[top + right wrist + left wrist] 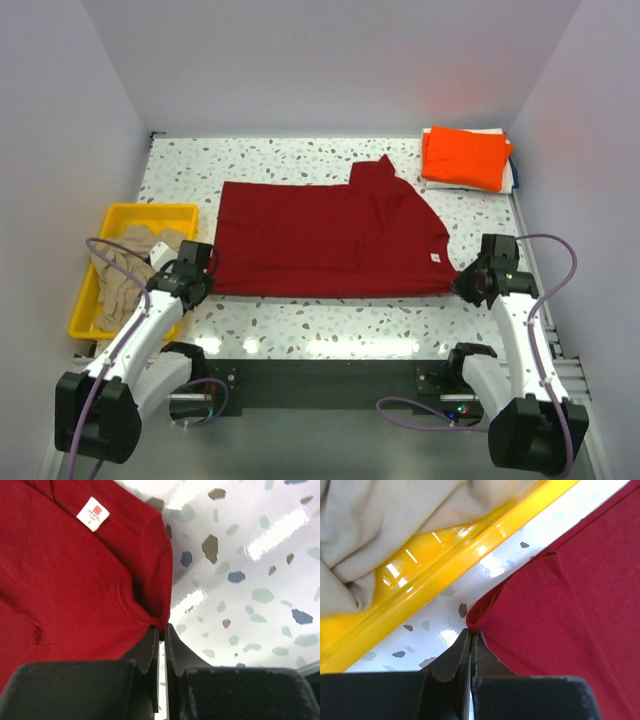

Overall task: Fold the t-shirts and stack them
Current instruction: Fold the tshirt

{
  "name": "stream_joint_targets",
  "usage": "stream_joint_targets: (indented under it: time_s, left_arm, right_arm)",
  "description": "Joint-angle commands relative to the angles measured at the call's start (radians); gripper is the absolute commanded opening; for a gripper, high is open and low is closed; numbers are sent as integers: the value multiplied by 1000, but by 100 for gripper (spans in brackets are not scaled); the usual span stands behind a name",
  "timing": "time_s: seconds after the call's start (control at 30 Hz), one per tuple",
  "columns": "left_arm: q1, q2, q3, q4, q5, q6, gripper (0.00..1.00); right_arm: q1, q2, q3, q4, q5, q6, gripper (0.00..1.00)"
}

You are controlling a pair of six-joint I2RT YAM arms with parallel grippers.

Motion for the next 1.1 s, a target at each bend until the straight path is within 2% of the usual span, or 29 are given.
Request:
stream_joint_targets:
  time_s: [0.0,0.03,0.1,0.13,0.17,0.2,0.23,0.27,0.3,0.4,0.6,0.63,0.77,0.9,0.97,1.07]
  left_arm:
    - [-1,-69,-17,-79,-44,-42,0]
    - [0,-78,-18,-82,-35,-45,0]
    - [-1,-95,-23,-87,-16,-51,0]
    - [-1,-101,-21,-87,-1,-52,0]
    - [-3,-106,-23,-90,5,-54,0]
    - [-8,-110,-23,-88,12,-55,5]
    - [-9,-121,-21,-90,13,-57,19]
    - [-11,-127,-20,-93,13,-57,28]
    - [-11,-133,-12,-93,13,-56,43]
    - [-11,-147,21,-98,15,-31,57]
    - [-11,-116,164,19,53,128,61]
    - [-11,-68,192,57,62,150,61]
    - [-14,100,347,89,56,230,62]
    - [-15,268,486,178,59,297,62]
    - [-14,377,535,212,50,326,61]
    - [-14,517,649,269,38,384,61]
  right_arm:
    - [-11,-78,-11,-112,40,5,0]
    - [-11,-95,-9,-121,33,5,0]
    - [-11,-119,-3,-153,22,8,8]
    - [-11,-124,6,-164,24,8,15]
    - [-11,-128,12,-178,24,-1,30]
    - [-11,-129,20,-182,19,-10,40]
    - [-11,-129,17,-182,13,-17,49]
    - [-12,-138,16,-175,-7,-30,65]
    - [-11,-139,14,-170,-12,-35,71]
    - [-12,-133,25,-147,-48,-55,87]
    - [-11,-64,103,28,-209,-144,93]
    - [-9,-41,107,64,-264,-148,93]
    - [-6,54,160,241,-311,-138,93]
    - [40,198,273,383,-285,-119,91]
    - [107,305,333,433,-181,-141,90]
    - [178,464,455,500,-122,-179,86]
